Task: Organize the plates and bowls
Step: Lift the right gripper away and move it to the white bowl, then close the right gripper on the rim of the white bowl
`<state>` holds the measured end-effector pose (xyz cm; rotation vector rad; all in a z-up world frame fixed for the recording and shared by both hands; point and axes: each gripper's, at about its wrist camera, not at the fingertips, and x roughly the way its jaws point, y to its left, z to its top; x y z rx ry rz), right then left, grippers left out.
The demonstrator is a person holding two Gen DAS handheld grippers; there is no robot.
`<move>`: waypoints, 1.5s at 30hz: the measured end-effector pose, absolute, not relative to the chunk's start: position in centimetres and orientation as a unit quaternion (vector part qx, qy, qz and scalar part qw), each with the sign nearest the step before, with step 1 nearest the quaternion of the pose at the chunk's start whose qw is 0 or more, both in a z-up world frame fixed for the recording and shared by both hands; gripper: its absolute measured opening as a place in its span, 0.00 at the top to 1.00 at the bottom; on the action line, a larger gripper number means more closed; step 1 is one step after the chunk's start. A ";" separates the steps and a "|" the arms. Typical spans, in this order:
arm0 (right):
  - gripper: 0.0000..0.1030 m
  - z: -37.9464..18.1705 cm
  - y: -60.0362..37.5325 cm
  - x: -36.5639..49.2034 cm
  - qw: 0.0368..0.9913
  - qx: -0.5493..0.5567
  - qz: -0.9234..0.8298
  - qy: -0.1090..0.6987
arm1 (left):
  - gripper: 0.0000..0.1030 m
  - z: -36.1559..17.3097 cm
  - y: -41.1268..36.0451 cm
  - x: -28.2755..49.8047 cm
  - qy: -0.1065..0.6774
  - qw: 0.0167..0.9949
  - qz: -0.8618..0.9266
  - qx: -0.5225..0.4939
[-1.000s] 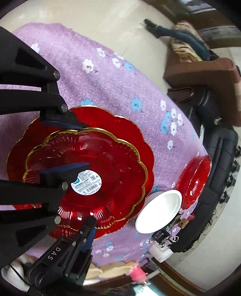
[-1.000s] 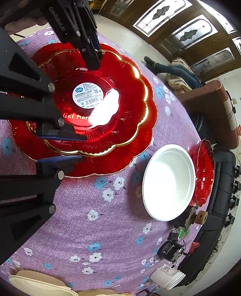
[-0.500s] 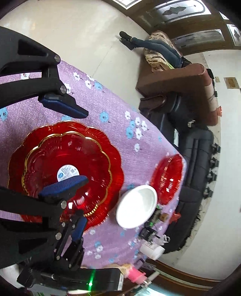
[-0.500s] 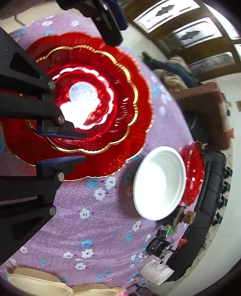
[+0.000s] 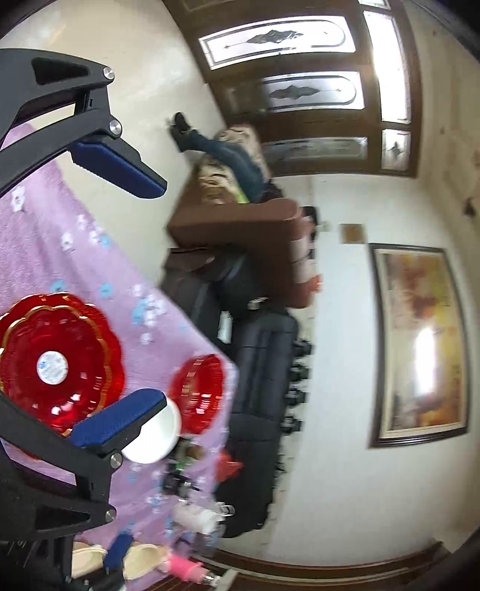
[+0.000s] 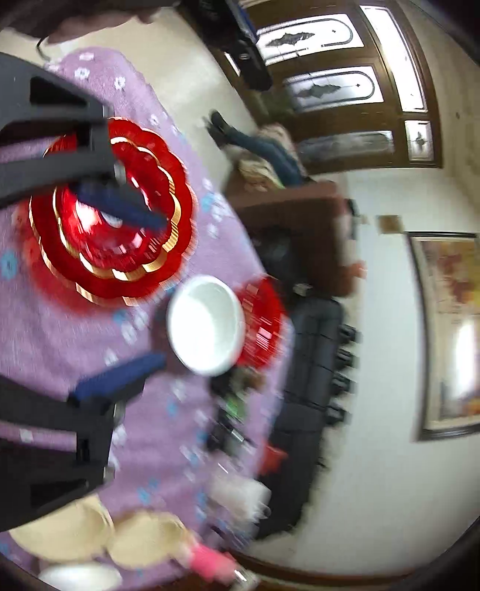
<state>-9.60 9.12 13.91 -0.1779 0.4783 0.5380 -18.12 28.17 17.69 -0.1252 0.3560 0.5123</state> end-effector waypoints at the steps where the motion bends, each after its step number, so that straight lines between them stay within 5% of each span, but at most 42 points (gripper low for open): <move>1: 0.13 14.4 8.4 -10.3 0.940 -0.090 0.254 0.209 | 0.00 18.0 28.1 -18.4 0.170 0.953 0.245 -0.061; 4: 0.05 15.5 6.3 -11.1 0.957 -0.089 0.224 0.158 | 0.00 18.9 28.2 -18.2 0.171 0.959 0.217 -0.063; 16: 0.04 14.8 2.0 -5.0 0.931 -0.057 0.203 0.297 | 0.00 20.9 27.6 -13.6 0.262 0.956 0.126 -0.047; 21: 0.23 12.7 2.5 -0.9 0.906 -0.027 0.211 0.366 | 0.00 20.1 28.4 -7.8 0.333 0.936 0.091 -0.062; 28: 0.35 8.9 4.7 6.9 0.853 0.052 0.227 0.467 | 0.01 15.8 29.4 1.7 0.415 0.904 0.060 -0.079; 30: 0.43 7.7 5.1 8.6 0.844 0.069 0.225 0.483 | 0.08 13.4 29.8 4.7 0.452 0.885 0.041 -0.105; 35: 0.46 5.3 6.7 11.4 0.828 0.082 0.224 0.507 | 0.39 8.3 29.6 10.2 0.521 0.844 0.017 -0.125; 43: 0.52 3.4 8.5 13.1 0.821 0.068 0.230 0.519 | 0.43 4.1 28.5 14.6 0.560 0.820 0.012 -0.115; 45: 0.58 3.1 8.6 13.4 0.820 0.065 0.232 0.519 | 0.53 3.5 28.2 15.0 0.569 0.815 0.006 -0.111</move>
